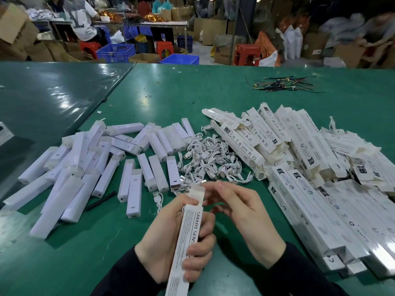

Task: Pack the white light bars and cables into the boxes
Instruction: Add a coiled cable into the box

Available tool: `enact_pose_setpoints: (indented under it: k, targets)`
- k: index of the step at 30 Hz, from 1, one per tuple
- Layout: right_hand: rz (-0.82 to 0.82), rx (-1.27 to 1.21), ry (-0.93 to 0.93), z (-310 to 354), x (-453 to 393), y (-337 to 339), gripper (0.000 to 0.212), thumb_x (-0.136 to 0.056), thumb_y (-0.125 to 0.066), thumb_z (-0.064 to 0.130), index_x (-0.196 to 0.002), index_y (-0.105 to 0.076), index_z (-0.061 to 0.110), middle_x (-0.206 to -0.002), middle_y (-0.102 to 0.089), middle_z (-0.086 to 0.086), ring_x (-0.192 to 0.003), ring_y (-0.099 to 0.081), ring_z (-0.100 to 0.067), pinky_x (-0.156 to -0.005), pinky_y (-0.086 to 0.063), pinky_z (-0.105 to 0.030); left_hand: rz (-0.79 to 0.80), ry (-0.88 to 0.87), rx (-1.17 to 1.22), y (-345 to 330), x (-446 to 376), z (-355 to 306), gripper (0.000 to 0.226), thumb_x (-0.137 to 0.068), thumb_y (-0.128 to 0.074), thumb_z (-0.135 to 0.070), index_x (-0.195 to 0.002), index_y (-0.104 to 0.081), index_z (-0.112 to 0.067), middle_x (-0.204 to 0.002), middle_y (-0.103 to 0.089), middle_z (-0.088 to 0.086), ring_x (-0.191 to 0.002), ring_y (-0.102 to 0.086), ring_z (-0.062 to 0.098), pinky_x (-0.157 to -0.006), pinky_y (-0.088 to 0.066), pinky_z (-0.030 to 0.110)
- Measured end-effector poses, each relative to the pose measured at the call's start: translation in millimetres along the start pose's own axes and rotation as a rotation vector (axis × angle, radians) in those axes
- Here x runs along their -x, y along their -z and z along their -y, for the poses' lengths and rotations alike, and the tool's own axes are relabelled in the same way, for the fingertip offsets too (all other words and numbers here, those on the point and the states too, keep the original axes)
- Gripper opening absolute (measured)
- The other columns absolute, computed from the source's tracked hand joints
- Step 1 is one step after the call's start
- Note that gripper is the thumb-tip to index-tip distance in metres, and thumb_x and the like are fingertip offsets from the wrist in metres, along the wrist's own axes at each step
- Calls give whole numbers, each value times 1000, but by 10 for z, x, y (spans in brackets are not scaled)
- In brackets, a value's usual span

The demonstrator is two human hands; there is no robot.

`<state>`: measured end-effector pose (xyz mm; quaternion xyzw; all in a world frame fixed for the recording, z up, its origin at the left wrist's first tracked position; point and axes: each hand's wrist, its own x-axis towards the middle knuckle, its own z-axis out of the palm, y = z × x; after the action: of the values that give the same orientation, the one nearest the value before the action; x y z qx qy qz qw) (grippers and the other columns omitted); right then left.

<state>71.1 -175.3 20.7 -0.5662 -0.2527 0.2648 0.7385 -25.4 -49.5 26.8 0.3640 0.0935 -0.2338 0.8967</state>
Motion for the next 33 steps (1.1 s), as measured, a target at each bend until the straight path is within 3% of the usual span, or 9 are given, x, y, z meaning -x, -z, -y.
enact_pose_setpoints:
  k: [2, 7, 14, 17, 21, 25, 28, 30, 33]
  targets:
    - [16, 13, -8, -11, 9, -27, 28, -83, -62, 30, -90, -79, 8, -87, -76, -12, -80, -68, -14, -72, -52, -19, -10, 23, -16, -13, -1, 5, 44, -82, -40, -51, -67, -41, -10, -49, -29, 5, -36, -31, 15, -40, -32, 16]
    - [47, -5, 9, 8, 29, -64, 18, -75, -70, 23, -81, -80, 9, -74, -72, -11, -57, -60, -12, -50, -49, -19, -16, 5, 0, -23, 36, -25, 45, -76, -55, -52, -78, -51, -7, -58, -32, 7, -45, -32, 17, -44, -31, 21]
    - [85, 7, 29, -7, 47, -48, 18, -80, -68, 16, -84, -76, 1, -78, -71, -13, -58, -56, -14, -50, -47, -21, -45, 46, 2, -48, 45, -15, 30, -63, -67, -33, -76, -56, -8, -54, -32, 5, -42, -33, 16, -39, -33, 17]
    - [101, 88, 103, -29, 64, -27, 15, -85, -70, 12, -89, -75, -1, -82, -70, -7, -64, -58, -11, -54, -47, -22, -49, 66, -1, -34, 56, -20, 33, -65, -67, -37, -72, -57, -7, -54, -32, 5, -41, -33, 15, -39, -34, 17]
    - [130, 395, 348, -31, 105, 12, 21, -92, -61, 21, -91, -77, 7, -95, -69, 0, -91, -66, -17, -76, -47, -21, -29, 107, -62, 7, 90, -51, 45, -67, -69, -51, -66, -54, -9, -54, -35, 4, -40, -34, 14, -37, -33, 17]
    - [211, 502, 361, 12, 130, 8, 13, -81, -76, 20, -89, -67, 14, -92, -68, 5, -86, -66, -13, -79, -49, -22, 17, 111, -4, 9, 49, -16, 62, -71, -71, -64, -102, -57, -12, -59, -45, 10, -37, -42, 17, -37, -34, 16]
    - [306, 477, 235, 72, 121, 7, 46, -73, -85, 14, -113, -66, 25, -98, -70, 6, -93, -68, -10, -86, -49, -19, 112, 84, 76, 35, 29, -23, 70, -75, -61, -73, -116, -62, -16, -55, -48, 5, -43, -50, 20, -39, -41, 20]
    - [322, 449, 150, 172, 95, 48, 60, -68, -88, 9, -121, -65, 26, -98, -68, 1, -94, -67, -11, -89, -50, -23, 192, 39, 54, 59, 34, -31, 71, -79, -54, -76, -117, -61, -17, -65, -54, 5, -56, -59, 24, -43, -48, 27]
    - [352, 455, 128, 373, 111, 167, 45, -66, -88, 7, -109, -74, 15, -97, -65, -5, -89, -67, -21, -83, -55, -38, 80, -75, 51, 90, 44, -72, 81, -80, -53, -68, -132, -53, -6, -110, -61, 27, -81, -64, 36, -63, -57, 42]
